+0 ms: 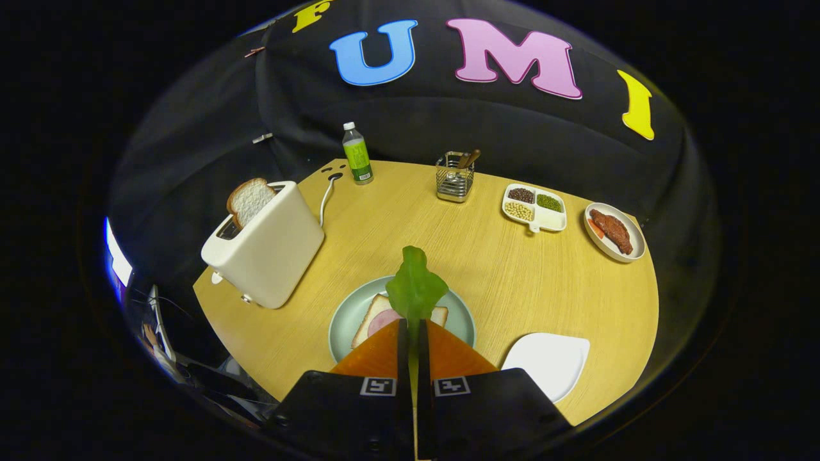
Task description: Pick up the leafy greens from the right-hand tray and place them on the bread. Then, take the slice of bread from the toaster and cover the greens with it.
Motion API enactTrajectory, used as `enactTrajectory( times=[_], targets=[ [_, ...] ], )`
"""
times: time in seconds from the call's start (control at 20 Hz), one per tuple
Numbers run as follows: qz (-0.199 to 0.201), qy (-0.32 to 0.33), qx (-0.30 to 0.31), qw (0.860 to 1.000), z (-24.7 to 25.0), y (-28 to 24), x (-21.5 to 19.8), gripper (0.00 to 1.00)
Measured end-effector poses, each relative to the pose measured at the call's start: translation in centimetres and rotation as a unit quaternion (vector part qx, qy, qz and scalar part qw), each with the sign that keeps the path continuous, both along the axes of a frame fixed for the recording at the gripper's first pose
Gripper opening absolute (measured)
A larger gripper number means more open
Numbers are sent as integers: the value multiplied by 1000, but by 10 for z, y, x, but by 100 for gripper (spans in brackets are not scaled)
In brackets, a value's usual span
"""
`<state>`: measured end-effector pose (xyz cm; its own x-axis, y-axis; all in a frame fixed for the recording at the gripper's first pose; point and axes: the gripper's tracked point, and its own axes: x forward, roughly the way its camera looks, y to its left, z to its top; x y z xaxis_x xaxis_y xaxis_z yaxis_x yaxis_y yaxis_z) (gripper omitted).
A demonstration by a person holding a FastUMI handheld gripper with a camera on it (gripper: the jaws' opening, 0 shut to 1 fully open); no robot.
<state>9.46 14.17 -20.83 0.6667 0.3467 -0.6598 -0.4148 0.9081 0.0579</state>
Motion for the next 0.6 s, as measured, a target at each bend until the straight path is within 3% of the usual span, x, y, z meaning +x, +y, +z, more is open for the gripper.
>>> enactTrajectory(
  times=[0.6],
  targets=[
    [-19, 26, -45, 998, -41, 27, 14, 19]
  ],
)
